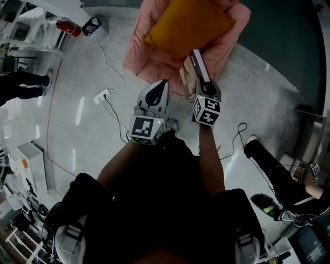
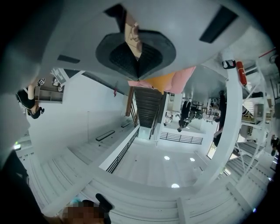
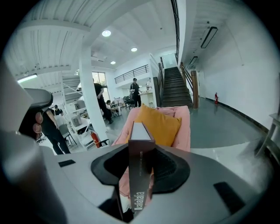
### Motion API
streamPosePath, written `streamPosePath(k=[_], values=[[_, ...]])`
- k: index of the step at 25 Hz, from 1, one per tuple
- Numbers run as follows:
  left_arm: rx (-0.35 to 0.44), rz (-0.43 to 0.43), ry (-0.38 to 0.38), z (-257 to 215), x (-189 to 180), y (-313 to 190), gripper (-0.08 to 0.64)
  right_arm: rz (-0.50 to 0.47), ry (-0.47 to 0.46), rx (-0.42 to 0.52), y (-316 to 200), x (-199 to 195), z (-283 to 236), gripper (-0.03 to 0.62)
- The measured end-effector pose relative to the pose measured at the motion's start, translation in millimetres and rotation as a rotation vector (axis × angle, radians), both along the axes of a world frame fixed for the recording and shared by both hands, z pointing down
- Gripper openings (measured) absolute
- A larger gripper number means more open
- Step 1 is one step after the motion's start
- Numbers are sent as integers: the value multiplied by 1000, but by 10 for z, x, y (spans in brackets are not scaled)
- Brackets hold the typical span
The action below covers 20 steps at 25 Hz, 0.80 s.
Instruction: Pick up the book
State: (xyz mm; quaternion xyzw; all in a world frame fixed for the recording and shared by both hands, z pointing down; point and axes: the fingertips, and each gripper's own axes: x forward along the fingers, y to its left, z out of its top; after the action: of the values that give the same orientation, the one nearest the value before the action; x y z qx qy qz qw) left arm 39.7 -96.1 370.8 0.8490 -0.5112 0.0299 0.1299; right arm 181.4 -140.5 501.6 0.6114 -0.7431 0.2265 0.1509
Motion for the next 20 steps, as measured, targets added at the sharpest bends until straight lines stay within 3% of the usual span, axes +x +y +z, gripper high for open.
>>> streamPosePath(k=[10, 20], values=[[54, -40, -22, -250, 7, 522, 6, -28, -8, 48, 485, 65, -334, 146], [71, -16, -28, -358, -121, 835, 6, -45, 21, 68, 852, -22, -616, 146]])
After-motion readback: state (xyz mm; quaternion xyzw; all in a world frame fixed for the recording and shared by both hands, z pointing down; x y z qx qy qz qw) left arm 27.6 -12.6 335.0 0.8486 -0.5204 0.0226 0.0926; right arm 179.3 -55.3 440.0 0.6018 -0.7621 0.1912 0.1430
